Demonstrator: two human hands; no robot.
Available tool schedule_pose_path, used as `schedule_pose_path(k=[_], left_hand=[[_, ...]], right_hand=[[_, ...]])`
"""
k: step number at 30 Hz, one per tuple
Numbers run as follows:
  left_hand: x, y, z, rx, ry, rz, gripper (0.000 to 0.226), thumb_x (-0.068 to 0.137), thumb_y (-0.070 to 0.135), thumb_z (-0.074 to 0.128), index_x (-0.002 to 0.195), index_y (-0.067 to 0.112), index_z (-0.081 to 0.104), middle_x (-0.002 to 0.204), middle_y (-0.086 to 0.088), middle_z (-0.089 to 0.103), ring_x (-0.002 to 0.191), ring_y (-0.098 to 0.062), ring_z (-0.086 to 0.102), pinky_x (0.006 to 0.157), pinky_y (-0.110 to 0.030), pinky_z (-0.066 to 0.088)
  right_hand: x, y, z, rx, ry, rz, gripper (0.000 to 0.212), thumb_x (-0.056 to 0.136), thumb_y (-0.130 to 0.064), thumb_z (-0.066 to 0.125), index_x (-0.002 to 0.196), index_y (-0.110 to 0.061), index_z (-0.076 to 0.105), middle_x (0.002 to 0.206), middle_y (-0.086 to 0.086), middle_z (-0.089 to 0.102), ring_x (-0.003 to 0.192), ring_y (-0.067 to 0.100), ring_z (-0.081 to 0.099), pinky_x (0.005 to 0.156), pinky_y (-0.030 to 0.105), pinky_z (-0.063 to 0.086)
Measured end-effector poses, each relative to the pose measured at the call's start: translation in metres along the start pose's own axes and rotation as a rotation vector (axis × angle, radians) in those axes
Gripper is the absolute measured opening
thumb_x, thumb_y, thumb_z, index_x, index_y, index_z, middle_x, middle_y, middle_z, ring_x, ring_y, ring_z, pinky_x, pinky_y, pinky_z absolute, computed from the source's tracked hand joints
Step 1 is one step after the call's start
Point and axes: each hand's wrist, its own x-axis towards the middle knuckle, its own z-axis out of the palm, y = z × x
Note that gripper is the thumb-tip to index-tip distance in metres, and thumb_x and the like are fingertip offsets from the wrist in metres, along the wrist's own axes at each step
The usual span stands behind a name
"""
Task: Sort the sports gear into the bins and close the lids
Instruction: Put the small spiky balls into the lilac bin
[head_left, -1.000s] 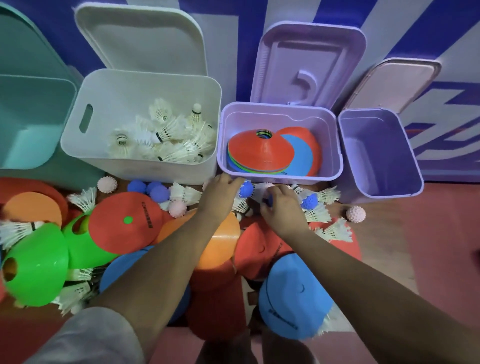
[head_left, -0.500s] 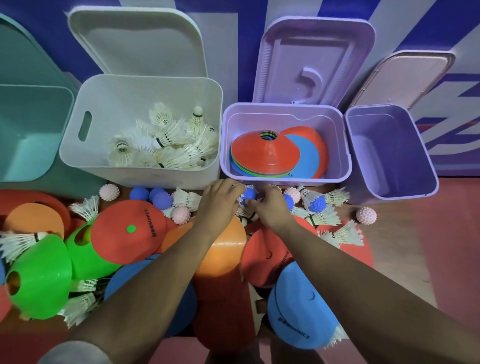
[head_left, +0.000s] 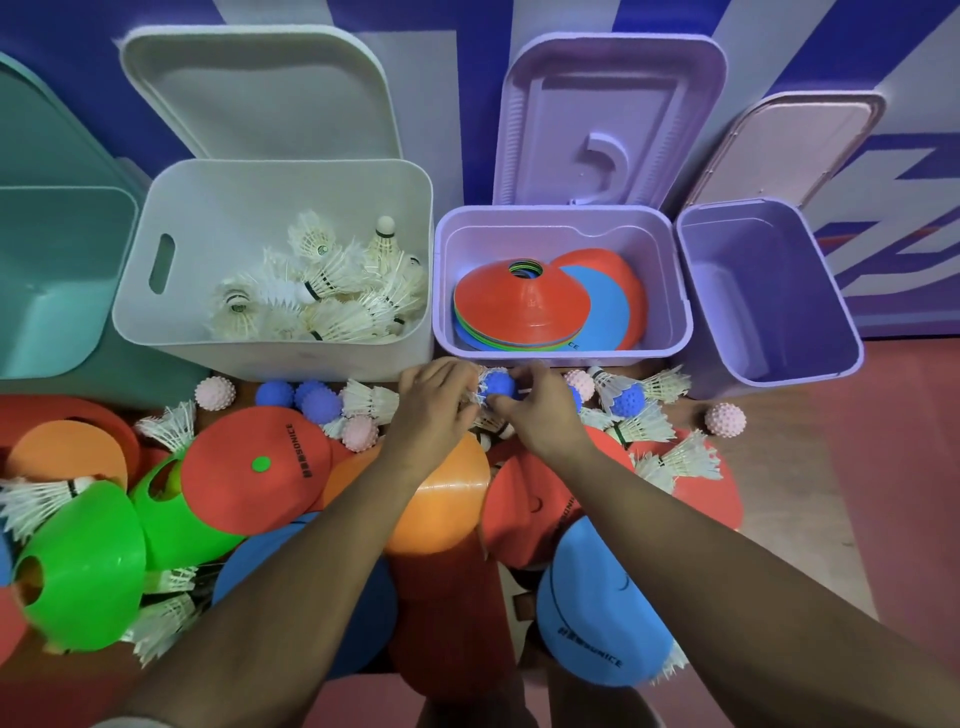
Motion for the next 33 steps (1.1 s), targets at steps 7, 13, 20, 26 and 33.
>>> schedule_pose_path(k=[7,13,20,26,33], left_hand=[[-0.006,0.008,-0.008,-0.028,-0.014,-0.085,0.039,0.069,0.021,0.079,0.100,0.016,0.055,0.096,0.006,0.057,0.099,-0.022,0.055,0.086,-0.036,0.034],[-0.002,0.046,-0.025,-0.318,-0.107,-0.074,0.065,0.069,0.022,0.083,0.128,0.025,0.056,0.112,0.005,0.057,0.100,-0.011,0.056,0.088,-0.023,0.044],[0.006,0.105,-0.015,-0.772,-0.263,-0.212,0.051,0.079,0.013,0.077,0.112,0.048,0.062,0.116,0.010,0.068,0.104,-0.006,0.065,0.089,-0.025,0.052],[0.012,0.124,0.014,-0.761,-0.204,-0.399,0.036,0.074,0.031,0.074,0.106,0.042,0.063,0.103,0.008,0.072,0.098,-0.008,0.067,0.090,-0.025,0.050],[0.016,0.129,0.040,-0.716,-0.123,-0.501,0.034,0.073,0.031,0.075,0.105,0.036,0.065,0.101,0.007,0.072,0.093,-0.014,0.068,0.088,-0.027,0.052]], right_hand=[[-0.033,-0.005,-0.041,0.181,0.067,0.073,0.021,0.077,-0.015,0.077,0.092,-0.011,0.061,0.090,0.001,0.067,0.081,0.012,0.065,0.070,0.019,0.050],[-0.064,0.007,-0.069,0.476,0.033,0.203,0.020,0.080,-0.020,0.078,0.086,-0.005,0.066,0.079,0.006,0.062,0.076,0.017,0.058,0.079,0.037,0.049],[-0.069,0.005,-0.099,0.715,-0.094,0.265,0.017,0.090,-0.009,0.065,0.100,0.005,0.064,0.084,0.017,0.062,0.072,0.023,0.059,0.066,0.023,0.053],[-0.038,0.044,-0.140,0.169,0.013,0.151,0.007,0.090,-0.015,0.063,0.087,-0.009,0.062,0.077,0.003,0.066,0.067,0.016,0.060,0.060,0.019,0.046],[0.019,0.074,-0.132,-0.315,0.042,0.162,0.030,0.083,-0.019,0.059,0.109,-0.003,0.055,0.109,0.020,0.062,0.099,0.036,0.060,0.071,0.033,0.040]])
